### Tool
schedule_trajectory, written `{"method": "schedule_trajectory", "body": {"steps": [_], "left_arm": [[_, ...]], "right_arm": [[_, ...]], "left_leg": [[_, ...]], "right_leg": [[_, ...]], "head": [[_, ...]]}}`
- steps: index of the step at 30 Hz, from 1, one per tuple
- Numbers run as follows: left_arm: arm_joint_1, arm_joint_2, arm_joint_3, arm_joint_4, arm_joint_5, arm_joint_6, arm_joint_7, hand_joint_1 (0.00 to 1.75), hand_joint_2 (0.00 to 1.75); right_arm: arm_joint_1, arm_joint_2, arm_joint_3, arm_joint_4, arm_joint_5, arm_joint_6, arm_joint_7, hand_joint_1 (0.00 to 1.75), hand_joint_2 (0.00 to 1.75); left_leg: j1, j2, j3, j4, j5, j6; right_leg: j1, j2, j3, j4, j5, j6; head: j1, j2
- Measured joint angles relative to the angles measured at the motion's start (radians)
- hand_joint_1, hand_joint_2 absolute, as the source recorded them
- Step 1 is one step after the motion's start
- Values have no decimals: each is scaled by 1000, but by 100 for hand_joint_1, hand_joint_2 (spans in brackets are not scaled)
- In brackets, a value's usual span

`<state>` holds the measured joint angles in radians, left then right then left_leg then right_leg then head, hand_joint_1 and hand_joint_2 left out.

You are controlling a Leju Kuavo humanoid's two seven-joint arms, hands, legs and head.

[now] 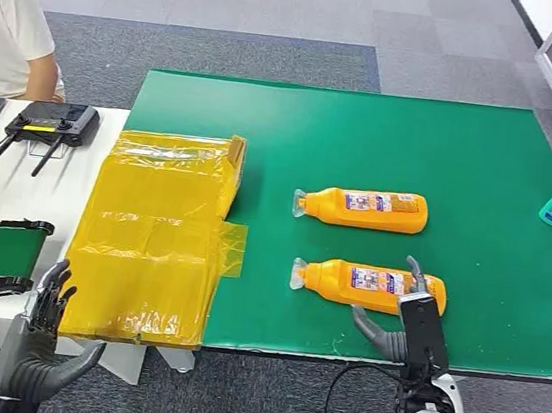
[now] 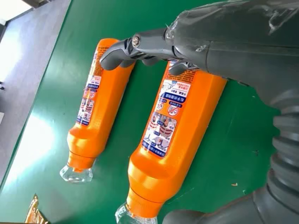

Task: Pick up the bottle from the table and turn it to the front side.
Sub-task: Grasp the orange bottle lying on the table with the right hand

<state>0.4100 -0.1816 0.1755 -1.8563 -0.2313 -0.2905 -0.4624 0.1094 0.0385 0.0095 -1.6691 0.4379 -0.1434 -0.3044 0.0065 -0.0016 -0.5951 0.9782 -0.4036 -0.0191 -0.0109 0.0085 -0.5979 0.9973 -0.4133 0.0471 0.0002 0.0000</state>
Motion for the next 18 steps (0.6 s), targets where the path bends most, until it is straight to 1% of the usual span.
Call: {"method": "schedule_trajectory", "body": {"steps": [8, 13, 18], "left_arm": [[0, 11, -15, 4, 49, -23, -9, 0, 175], [0, 12, -23, 5, 9, 17, -6, 0, 175], [0, 14, -25, 6, 12, 22, 9, 0, 175]], "right_arm": [[-3, 0, 0, 0, -1, -1, -2, 0, 175], [-1, 0, 0, 0, -1, -6, 0, 0, 175], [0, 0, 0, 0, -6, -8, 2, 0, 175]], "left_leg": [[0, 0, 0, 0, 0, 0], [0, 0, 0, 0, 0, 0], [0, 0, 0, 0, 0, 0]], "right_leg": [[0, 0, 0, 0, 0, 0], [0, 0, 0, 0, 0, 0], [0, 0, 0, 0, 0, 0]], "head": [[0, 0], [0, 0], [0, 0]]}}
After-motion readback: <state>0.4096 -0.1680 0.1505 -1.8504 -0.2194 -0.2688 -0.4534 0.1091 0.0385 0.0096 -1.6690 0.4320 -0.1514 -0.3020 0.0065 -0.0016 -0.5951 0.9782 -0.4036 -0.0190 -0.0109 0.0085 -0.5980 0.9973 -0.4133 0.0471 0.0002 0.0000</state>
